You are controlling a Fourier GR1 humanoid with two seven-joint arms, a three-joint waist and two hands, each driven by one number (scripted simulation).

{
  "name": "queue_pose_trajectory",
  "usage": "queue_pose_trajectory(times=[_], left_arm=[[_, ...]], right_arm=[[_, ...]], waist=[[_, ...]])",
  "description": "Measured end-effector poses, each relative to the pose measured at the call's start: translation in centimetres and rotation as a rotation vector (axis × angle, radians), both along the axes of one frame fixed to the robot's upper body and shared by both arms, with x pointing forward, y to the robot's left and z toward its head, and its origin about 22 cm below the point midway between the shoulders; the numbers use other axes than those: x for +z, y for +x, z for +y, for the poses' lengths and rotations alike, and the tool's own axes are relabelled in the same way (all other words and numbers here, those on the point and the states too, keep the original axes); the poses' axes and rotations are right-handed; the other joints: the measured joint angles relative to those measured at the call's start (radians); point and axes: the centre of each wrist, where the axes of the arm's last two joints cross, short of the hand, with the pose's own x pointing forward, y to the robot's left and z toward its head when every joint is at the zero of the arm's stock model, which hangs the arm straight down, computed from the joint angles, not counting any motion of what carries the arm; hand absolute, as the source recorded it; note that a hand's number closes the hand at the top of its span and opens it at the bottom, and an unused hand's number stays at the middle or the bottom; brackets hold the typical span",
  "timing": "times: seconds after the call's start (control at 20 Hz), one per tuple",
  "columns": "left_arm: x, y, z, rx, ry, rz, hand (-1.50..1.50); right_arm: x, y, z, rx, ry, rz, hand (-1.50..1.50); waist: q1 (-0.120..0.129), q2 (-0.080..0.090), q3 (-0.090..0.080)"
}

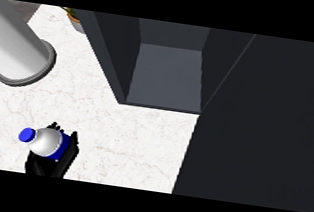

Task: Pick up the bottled water, place it into the cabinet and close the cabinet

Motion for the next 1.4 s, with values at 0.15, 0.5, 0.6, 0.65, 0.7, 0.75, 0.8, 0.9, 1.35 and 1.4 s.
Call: queue_pose_trajectory(times=[0.15, 0.5, 0.6, 0.65, 0.7, 0.75, 0.8, 0.9, 1.35, 1.4], left_arm=[[0.0, 0.2, -0.3, -0.004, -0.008, -0.029, 1.50], [0.1, 0.7, -0.4, -0.046, -0.042, -0.089, 1.50], [0.3, 1.0, -0.7, -0.132, -0.041, -0.100, 1.50], [0.3, 1.1, -0.8, -0.190, -0.041, -0.101, 1.50], [0.4, 1.2, -0.9, -0.258, -0.041, -0.101, 1.50], [0.5, 1.3, -0.9, -0.332, -0.042, -0.101, 1.50], [0.6, 1.5, -0.8, -0.393, -0.043, -0.104, 1.50], [0.8, 1.9, -0.9, -0.478, -0.056, -0.118, 1.50], [3.4, 1.8, -1.4, -0.646, -0.046, -0.167, 1.50], [3.8, 1.9, -2.0, -0.658, -0.056, -0.168, 1.50]], right_arm=[[-0.1, 0.0, -0.2, -0.004, -0.010, -0.004, -1.50], [0.0, 0.0, -0.2, -0.005, -0.007, 0.002, -1.50], [0.0, 0.2, -0.1, -0.001, -0.009, -0.001, -1.50], [0.0, 0.2, -0.1, 0.003, -0.011, -0.006, -1.50], [0.0, 0.3, -0.1, 0.006, -0.014, -0.012, -1.50], [0.0, 0.3, -0.1, 0.008, -0.016, -0.013, -1.50], [0.1, 0.4, -0.2, 0.004, -0.019, -0.018, -1.50], [0.1, 0.3, -0.1, 0.012, -0.021, -0.016, -1.50], [0.0, -0.2, 0.0, 0.004, -0.009, 0.003, -1.50], [-0.2, -0.3, 0.2, 0.006, -0.002, 0.009, -1.50]], waist=[[0.001, 0.000, 0.001], [0.000, 0.000, 0.000], [-0.003, -0.001, 0.000], [-0.005, -0.001, 0.000], [-0.008, -0.001, 0.000], [-0.012, -0.001, 0.000], [-0.013, -0.001, 0.000], [-0.011, -0.001, 0.000], [0.000, -0.002, 0.001], [0.000, -0.003, 0.001]])
